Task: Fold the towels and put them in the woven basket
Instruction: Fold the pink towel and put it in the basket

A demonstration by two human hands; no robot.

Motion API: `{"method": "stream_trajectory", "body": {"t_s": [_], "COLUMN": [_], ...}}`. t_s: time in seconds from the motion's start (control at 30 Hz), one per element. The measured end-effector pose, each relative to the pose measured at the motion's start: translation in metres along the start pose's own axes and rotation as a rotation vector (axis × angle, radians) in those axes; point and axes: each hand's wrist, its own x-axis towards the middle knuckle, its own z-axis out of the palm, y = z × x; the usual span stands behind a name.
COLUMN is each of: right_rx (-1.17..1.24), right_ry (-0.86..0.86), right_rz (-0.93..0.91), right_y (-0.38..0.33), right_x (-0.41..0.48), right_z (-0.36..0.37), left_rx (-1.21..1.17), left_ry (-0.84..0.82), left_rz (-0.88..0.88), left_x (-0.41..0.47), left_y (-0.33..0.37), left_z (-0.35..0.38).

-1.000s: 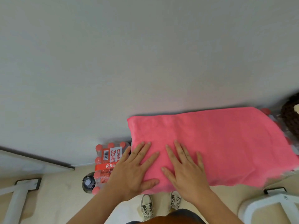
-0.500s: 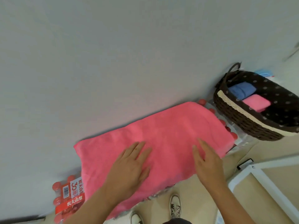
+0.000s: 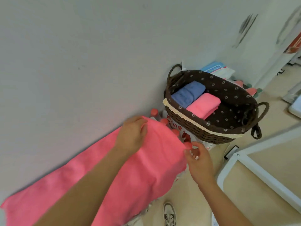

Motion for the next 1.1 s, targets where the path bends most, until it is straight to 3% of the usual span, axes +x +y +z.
{"method": "stream_trajectory", "body": {"t_s": [0.2, 0.63, 0.9, 1.1], "right_rx": [-0.073, -0.241, -0.177, -0.197], "right_ry": [-0.050, -0.100, 0.012, 0.107], "right_rz": [-0.131, -0.303, -0.366, -0.338], "right_y": [0.005, -0.002, 0.002, 0.007], "right_x": [0.005, 0.019, 0.017, 0.024], "right_z": [-0.006, -0.013, -0.013, -0.007], "left_rx": [0.174, 0.333, 0.384, 0.430], "left_ry": [-0.165, -0.391, -0.117, -0.076], "left_rz": [-0.227, -0.150, -0.124, -0.149], "left_x": [0.058, 0.064, 0.073, 0.078], "left_y": [0.006, -0.012, -0.004, -0.002], "left_z": [0.020, 0.010, 0.012, 0.031]}}
